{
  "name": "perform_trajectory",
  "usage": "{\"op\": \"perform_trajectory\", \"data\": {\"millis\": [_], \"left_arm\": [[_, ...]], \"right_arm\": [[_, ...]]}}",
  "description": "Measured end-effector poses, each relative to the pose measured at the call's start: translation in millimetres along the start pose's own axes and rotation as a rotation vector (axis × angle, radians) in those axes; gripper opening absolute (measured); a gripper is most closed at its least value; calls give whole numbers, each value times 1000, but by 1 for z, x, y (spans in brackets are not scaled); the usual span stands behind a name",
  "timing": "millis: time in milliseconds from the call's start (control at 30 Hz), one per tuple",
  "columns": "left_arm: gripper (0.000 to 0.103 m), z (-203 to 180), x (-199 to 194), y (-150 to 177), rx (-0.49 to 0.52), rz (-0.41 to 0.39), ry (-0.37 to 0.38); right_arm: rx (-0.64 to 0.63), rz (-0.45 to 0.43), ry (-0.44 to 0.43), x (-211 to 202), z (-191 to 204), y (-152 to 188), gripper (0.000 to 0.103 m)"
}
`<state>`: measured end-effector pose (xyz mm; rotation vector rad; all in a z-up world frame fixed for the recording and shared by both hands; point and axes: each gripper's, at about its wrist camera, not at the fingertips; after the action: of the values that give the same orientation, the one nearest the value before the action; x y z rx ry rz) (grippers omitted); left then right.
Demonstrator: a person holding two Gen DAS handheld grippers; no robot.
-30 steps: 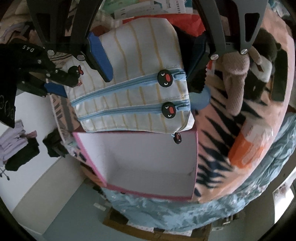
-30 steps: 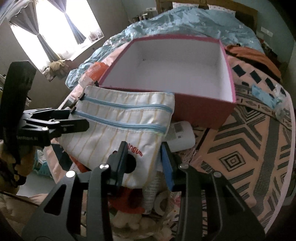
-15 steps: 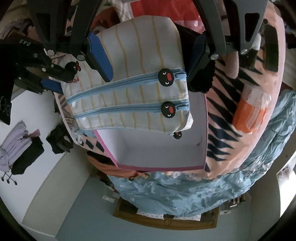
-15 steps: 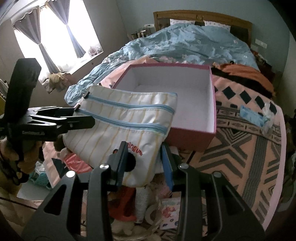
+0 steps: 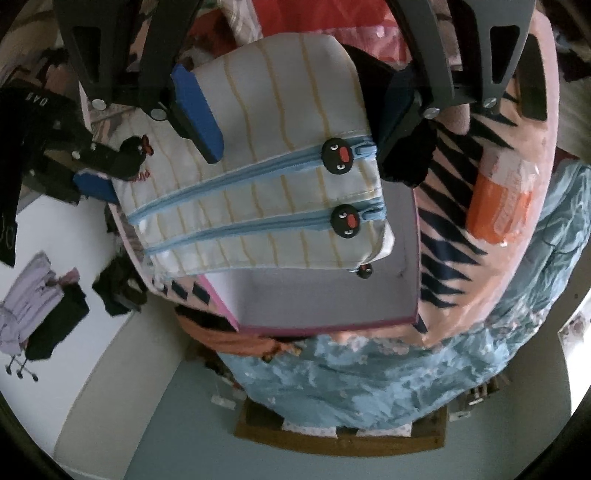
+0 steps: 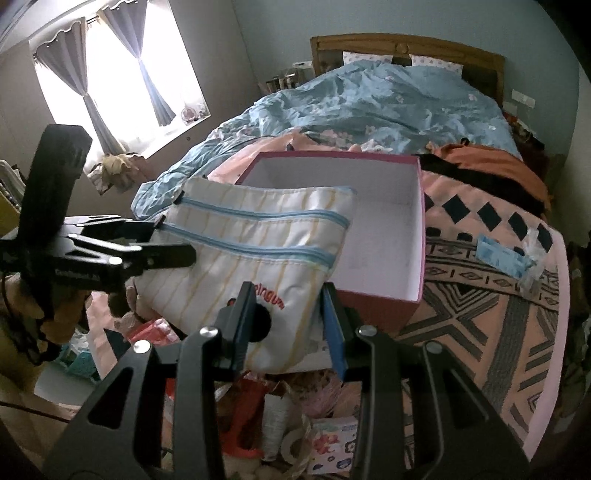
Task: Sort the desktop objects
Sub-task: 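Carry the held pouch with the left gripper toward the pink box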
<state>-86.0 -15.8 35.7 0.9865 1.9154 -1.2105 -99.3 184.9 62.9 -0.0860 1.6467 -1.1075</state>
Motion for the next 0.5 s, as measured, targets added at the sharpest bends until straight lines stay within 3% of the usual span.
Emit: {"op": "perform_trajectory", "data": {"millis": [167,300,500], "left_arm": [[82,8,20,23,-11,58,-14],[82,19,43,40,-45,117,-25],[82,27,63,54,-40,145,-25]], "right_arm": [[21,50,-25,14,1,19,38],[73,112,-55,35,-2,45,30],[127,197,-85,66,-5,72,27]]}}
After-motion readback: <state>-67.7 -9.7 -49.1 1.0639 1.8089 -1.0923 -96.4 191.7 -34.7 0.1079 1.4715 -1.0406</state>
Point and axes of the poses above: each gripper's, at about its wrist camera, not at the fingertips, and x roughly the way its jaws point, z to its left, y to its underside, and after that the axes turned 15 degrees about -x, right-handed
